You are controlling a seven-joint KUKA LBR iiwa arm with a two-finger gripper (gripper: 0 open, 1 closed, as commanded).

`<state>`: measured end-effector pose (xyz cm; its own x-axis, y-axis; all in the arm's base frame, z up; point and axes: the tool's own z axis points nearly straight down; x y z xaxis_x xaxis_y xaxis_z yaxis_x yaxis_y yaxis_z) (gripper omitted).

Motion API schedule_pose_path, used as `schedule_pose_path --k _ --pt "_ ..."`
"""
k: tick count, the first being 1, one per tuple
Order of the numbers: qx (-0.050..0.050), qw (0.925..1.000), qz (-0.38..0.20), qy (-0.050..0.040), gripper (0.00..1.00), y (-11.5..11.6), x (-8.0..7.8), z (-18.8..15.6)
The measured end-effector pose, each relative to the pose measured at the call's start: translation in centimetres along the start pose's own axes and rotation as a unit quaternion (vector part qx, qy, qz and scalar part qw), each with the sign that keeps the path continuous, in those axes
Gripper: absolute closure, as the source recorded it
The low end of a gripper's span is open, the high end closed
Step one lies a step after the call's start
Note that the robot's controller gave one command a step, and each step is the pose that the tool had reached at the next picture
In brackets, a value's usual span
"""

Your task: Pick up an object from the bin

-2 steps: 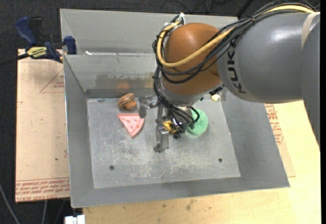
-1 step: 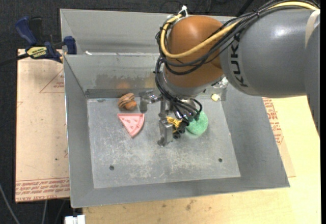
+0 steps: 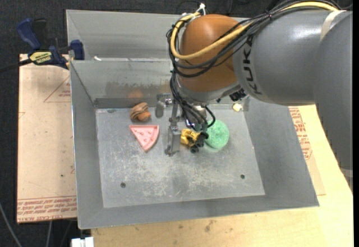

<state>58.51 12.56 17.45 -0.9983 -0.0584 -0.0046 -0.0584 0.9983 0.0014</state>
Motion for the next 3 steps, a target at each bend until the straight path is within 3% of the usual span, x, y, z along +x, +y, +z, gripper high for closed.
schedule_pose_path --k 1,2,3 --pt "-0.001 0.9996 -0.027 0.0018 0.00 -2.4 -2.2 -0.5" --pt "0.001 0.9889 -0.148 -0.0010 0.00 -4.4 -2.9 0.0" --pt "-0.001 0.9906 -0.137 0.0009 0.00 -5.9 -2.6 1.6"
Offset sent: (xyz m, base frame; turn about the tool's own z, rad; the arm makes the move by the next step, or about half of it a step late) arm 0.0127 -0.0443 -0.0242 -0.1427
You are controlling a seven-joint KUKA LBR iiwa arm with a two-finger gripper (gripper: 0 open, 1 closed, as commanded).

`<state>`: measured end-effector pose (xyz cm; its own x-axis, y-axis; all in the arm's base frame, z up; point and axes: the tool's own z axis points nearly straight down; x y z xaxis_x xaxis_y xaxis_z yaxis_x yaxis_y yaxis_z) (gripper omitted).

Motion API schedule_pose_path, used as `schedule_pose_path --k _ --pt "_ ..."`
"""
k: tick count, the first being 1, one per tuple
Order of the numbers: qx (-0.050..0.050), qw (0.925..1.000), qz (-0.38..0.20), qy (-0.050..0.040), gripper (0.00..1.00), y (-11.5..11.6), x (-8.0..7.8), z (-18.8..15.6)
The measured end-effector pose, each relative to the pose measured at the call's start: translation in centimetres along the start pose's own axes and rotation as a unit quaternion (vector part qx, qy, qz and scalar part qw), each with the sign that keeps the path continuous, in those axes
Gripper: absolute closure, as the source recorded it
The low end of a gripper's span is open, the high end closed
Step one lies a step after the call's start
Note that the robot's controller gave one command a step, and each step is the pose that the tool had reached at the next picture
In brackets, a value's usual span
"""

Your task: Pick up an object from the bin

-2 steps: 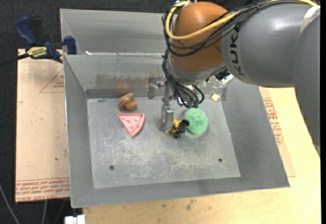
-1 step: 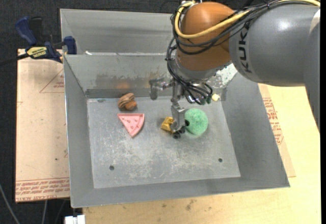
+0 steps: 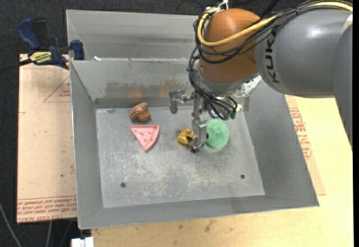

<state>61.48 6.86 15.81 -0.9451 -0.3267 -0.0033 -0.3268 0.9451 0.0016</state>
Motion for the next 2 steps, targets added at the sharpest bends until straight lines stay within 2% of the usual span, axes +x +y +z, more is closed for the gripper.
schedule_pose_path --k 1,2 --pt "0.001 0.9964 0.085 0.0005 0.00 -0.8 1.3 1.6" --pt "0.000 0.9999 0.015 0.0012 1.00 -3.7 2.4 4.4"
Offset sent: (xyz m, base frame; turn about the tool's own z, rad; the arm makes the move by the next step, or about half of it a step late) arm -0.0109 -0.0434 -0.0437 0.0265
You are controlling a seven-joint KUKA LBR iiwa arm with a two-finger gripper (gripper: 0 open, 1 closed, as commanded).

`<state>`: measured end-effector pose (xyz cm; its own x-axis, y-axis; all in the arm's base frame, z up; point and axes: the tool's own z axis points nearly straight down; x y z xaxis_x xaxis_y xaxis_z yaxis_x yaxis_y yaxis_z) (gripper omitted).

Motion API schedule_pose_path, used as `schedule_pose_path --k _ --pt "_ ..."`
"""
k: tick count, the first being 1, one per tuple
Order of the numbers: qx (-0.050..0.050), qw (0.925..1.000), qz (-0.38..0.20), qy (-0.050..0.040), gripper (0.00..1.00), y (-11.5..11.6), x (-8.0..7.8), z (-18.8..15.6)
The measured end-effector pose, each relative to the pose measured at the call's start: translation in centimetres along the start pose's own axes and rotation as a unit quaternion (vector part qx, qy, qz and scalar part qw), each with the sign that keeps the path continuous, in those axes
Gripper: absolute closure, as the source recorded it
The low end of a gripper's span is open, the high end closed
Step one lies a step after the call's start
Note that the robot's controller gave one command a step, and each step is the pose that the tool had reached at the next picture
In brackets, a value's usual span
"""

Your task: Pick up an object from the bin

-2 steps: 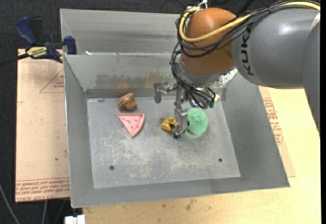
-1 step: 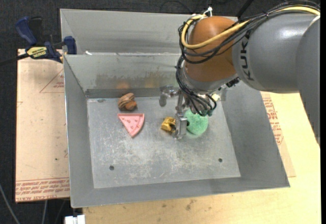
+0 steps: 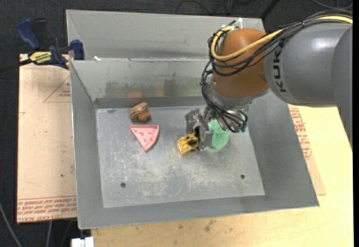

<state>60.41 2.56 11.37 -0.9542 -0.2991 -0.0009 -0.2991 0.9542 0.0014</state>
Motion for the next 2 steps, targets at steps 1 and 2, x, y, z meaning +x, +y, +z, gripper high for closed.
schedule_pose_path --k 1,2 --pt "0.000 1.0000 0.000 0.0000 1.00 0.0 0.0 0.0" --pt "0.000 1.0000 0.002 -0.0014 1.00 0.9 -2.0 -11.6"
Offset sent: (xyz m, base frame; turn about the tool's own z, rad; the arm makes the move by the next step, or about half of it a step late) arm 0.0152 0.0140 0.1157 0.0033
